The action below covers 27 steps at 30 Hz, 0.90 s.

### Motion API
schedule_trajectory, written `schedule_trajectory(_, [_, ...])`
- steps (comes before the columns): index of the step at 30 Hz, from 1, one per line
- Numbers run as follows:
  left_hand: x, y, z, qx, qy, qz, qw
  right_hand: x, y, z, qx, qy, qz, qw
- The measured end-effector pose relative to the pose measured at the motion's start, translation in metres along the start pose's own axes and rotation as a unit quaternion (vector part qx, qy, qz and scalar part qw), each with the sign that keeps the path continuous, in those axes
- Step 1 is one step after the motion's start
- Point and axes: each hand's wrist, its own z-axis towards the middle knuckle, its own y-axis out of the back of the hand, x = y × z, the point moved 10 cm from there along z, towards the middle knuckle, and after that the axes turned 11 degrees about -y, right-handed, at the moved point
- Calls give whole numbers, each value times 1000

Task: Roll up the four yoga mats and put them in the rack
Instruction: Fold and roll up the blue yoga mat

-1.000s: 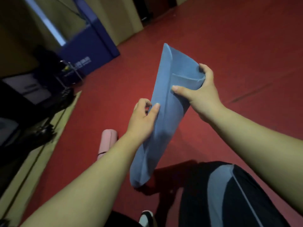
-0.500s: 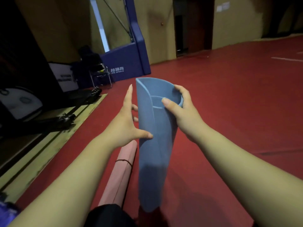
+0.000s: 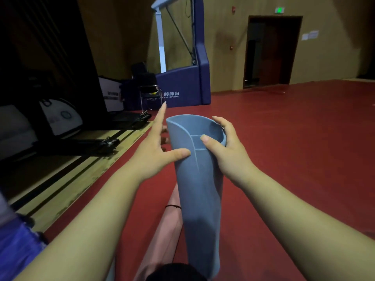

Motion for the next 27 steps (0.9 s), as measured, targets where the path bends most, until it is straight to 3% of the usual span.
schedule_trajectory(4, [5,-6,6,-13,16,-130,991,-2,-11,4,-5,-7,15,1000])
schedule_trajectory(7, [18,-13,8,-133,55,-205,968,-2,-19,6,-1,-11,4,1000])
schedule_trajectory(10, [18,-13,1,-259,60,-163,950,-9,-20,12,-8,-31,11,999])
schedule_trajectory(12, [14,-19,-5,-290,47,-135,946,-15,-19,16,-16,-35,-2,999])
schedule_trajectory(22, [86,-96,-68,-280,56,-73,956,-121,-13,5,-13,-79,15,997])
schedule_trajectory(27, [94,-105,-67,-274,65,-70,957,-141,-12,14,-8,-88,25,996])
